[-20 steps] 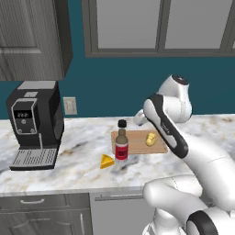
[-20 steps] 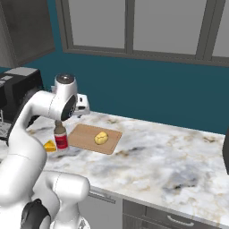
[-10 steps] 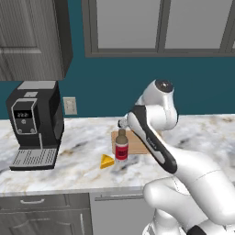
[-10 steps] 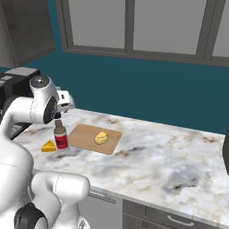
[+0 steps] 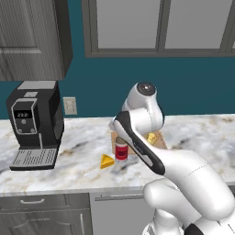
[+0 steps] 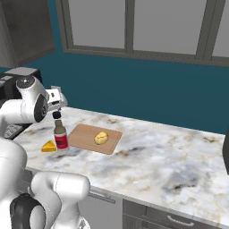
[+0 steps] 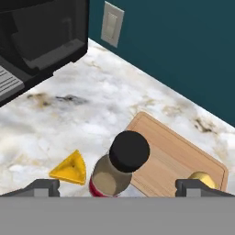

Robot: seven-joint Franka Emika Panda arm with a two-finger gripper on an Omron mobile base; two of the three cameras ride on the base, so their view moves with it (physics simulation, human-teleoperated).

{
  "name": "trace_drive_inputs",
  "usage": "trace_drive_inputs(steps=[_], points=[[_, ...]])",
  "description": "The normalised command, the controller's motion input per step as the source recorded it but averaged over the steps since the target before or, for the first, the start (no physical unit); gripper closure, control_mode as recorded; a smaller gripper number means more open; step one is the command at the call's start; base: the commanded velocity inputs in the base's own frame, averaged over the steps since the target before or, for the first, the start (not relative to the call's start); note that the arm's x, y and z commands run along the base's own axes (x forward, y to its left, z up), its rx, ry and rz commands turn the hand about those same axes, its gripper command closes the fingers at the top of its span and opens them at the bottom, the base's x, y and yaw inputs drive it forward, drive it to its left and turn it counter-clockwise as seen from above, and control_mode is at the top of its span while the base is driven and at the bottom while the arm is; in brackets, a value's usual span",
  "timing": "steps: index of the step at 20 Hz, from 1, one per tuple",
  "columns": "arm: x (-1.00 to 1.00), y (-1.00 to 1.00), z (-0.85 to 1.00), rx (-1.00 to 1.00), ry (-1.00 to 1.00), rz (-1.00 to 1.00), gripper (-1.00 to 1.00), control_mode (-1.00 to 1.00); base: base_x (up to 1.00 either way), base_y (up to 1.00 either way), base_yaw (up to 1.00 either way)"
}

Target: Retrieve the reheated potato from the microwave, then place the potato, cheese, and condiment on the cutting board.

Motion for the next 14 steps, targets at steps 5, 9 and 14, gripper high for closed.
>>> trace_drive_inputs(steps=[5, 9, 14], points=[[0.16, 0.02, 0.04, -0.09, 0.04, 0.00, -1.00, -1.00, 0.00, 0.00, 0.00], [0.12, 0.00, 0.02, -0.01, 0.12, 0.00, -1.00, -1.00, 0.00, 0.00, 0.00], [0.16, 0.01, -0.04, 0.00, 0.11, 0.00, -1.00, -1.00, 0.00, 0.00, 0.00]])
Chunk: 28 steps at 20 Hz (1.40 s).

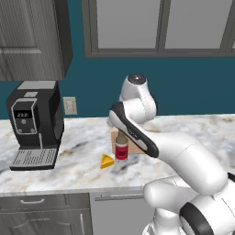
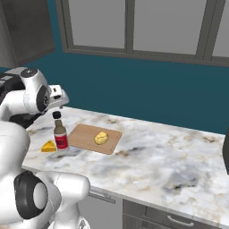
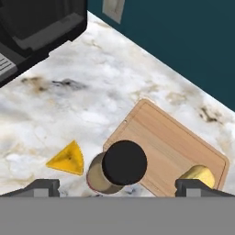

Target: Retrieve the reheated potato from the microwave, then place the potato, cheese, and condiment on the cutting board.

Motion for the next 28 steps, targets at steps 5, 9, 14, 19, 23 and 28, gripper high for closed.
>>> trace_drive_inputs(steps=[5, 9, 14, 19, 23, 28], points=[[0.14, 0.00, -0.08, 0.00, 0.06, 0.00, -1.00, -1.00, 0.00, 0.00, 0.00], [0.17, 0.00, -0.20, 0.00, 0.12, 0.00, -1.00, -1.00, 0.00, 0.00, 0.00], [0.18, 0.00, -0.25, 0.00, 0.14, 0.00, -1.00, -1.00, 0.00, 0.00, 0.00], [0.10, 0.00, -0.16, 0.00, 0.12, 0.00, -1.00, -1.00, 0.00, 0.00, 0.00], [0.01, 0.03, -0.17, 0.00, 0.08, 0.00, -1.00, -1.00, 0.00, 0.00, 0.00], [0.00, 0.02, -0.14, 0.00, 0.04, 0.00, -1.00, -1.00, 0.00, 0.00, 0.00]])
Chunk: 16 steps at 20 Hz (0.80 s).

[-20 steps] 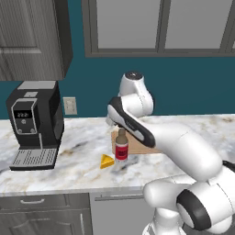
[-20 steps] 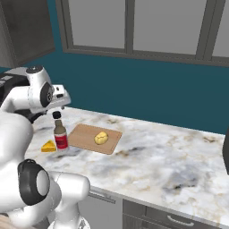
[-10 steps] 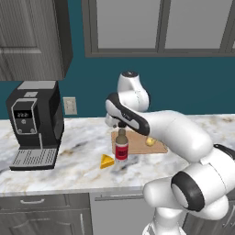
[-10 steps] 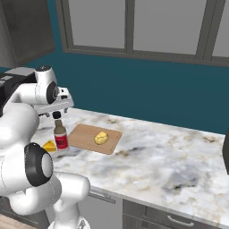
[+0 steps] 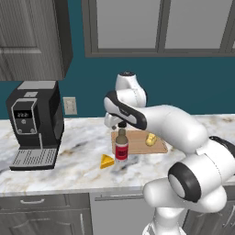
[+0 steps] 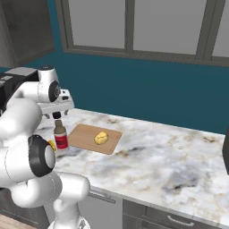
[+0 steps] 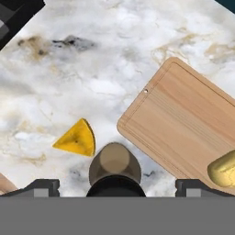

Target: Retrieve the reheated potato from the microwave, then place the potato, cheese, and condiment on the cutting board.

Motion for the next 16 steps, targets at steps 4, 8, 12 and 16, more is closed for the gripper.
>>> trace_drive_inputs(steps=[4, 8, 12, 16], points=[[0.00, 0.00, -0.11, -0.02, 0.00, 0.00, -1.00, -1.00, 0.00, 0.00, 0.00], [0.00, 0.00, -0.06, -0.02, 0.00, 0.00, -1.00, -1.00, 0.00, 0.00, 0.00], [0.00, 0.00, -0.05, -0.01, 0.01, 0.00, -1.00, -1.00, 0.00, 0.00, 0.00], [0.00, 0.00, -0.01, 0.00, 0.03, 0.00, -1.00, -1.00, 0.00, 0.00, 0.00]])
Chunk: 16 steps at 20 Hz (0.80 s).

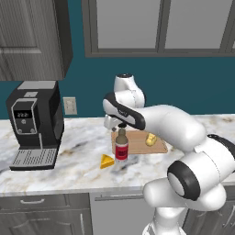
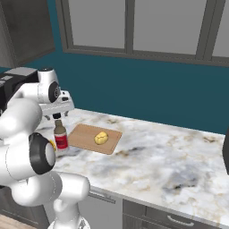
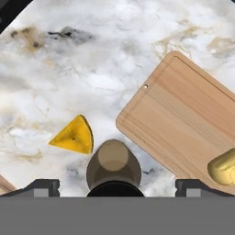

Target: Retrieve the reheated potato from the microwave, then place the potato, cheese, and condiment on the cutting board.

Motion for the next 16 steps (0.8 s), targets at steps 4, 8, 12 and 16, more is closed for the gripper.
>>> trace_drive_inputs(steps=[4, 8, 12, 16], points=[[0.01, 0.00, -0.02, 0.00, 0.05, 0.00, 1.00, -1.00, 0.00, 0.00, 0.00], [0.01, -0.01, -0.06, 0.00, 0.07, 0.00, 1.00, -1.00, 0.00, 0.00, 0.00], [0.00, 0.00, -0.04, 0.00, 0.06, 0.00, 1.00, -1.00, 0.00, 0.00, 0.00], [0.03, -0.01, 0.14, -0.03, 0.00, 0.00, 1.00, -1.00, 0.00, 0.00, 0.00]])
